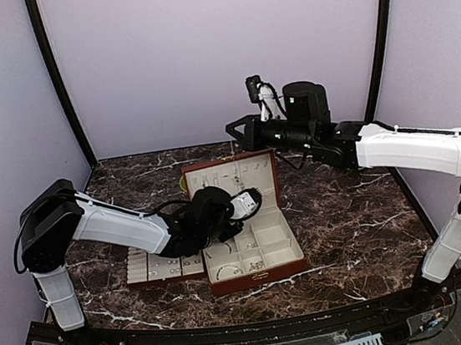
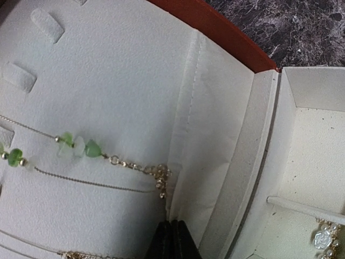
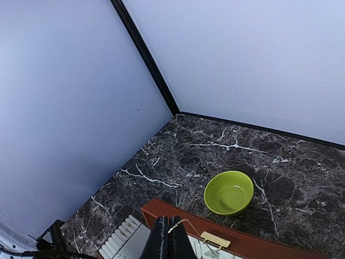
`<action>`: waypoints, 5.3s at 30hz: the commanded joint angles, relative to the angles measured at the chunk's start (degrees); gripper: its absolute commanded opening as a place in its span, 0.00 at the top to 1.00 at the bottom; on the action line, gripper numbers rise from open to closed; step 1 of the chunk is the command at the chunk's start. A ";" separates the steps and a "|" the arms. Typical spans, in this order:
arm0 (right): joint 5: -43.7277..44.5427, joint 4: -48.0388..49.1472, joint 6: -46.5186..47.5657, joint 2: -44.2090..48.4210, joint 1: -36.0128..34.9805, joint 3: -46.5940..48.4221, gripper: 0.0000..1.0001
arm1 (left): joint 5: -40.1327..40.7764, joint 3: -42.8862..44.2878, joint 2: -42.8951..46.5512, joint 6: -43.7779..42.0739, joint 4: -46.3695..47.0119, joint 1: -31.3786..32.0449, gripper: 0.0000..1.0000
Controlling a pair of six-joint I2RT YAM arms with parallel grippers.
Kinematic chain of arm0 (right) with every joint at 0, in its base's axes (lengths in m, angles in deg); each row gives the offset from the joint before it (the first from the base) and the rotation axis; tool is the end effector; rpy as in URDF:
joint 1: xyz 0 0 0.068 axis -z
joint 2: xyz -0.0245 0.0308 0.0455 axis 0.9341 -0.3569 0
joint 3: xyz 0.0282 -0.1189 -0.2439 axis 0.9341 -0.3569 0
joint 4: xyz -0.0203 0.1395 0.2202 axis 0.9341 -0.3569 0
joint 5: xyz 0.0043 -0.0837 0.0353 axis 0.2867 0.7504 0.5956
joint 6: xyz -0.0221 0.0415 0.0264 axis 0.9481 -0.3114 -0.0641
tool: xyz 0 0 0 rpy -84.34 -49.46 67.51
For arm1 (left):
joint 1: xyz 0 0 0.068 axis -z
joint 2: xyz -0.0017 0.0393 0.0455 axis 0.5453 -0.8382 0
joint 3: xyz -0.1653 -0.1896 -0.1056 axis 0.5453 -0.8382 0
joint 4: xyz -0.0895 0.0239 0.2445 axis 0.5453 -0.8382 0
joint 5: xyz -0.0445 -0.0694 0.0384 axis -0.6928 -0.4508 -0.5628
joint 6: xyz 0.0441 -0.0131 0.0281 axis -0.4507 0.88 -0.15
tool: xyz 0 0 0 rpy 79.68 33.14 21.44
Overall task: Organize the mixed jewelry
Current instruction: Open the compartment pouch of the jewelry box, then hang the necklace on the necklace hanger.
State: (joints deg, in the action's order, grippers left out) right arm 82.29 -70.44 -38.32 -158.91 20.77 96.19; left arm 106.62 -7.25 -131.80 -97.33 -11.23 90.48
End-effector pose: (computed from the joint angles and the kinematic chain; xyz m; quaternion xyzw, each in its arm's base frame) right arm 0.2562 0.2906 0.3564 -0.1663 0.7279 0.4150 0.5199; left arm 0.2315 -0.3323 0.1738 0.4747 0.6856 0.0663 0.5480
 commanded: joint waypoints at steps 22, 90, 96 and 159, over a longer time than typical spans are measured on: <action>-1.06 2.65 0.30 -2.97 0.38 6.10 1.00 | -0.02 -3.61 1.41 2.60 -0.45 1.97 1.00; -5.56 7.61 -1.05 -5.42 -1.05 -8.36 1.00 | 1.96 -5.34 4.25 2.38 3.24 3.13 1.00; -4.79 8.39 -0.25 -3.52 -1.77 -10.10 1.00 | 1.82 -5.06 4.16 2.82 3.57 3.12 1.00; 0.39 7.61 -1.41 -5.22 -4.18 -10.67 1.00 | -4.74 -9.50 28.55 36.98 -6.68 -1.34 0.54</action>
State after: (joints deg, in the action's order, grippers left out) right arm 82.46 -63.32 -40.02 -165.51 17.36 84.71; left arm 103.21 -17.00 -105.46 -66.88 -16.25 89.52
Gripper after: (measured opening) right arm 0.005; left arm 0.460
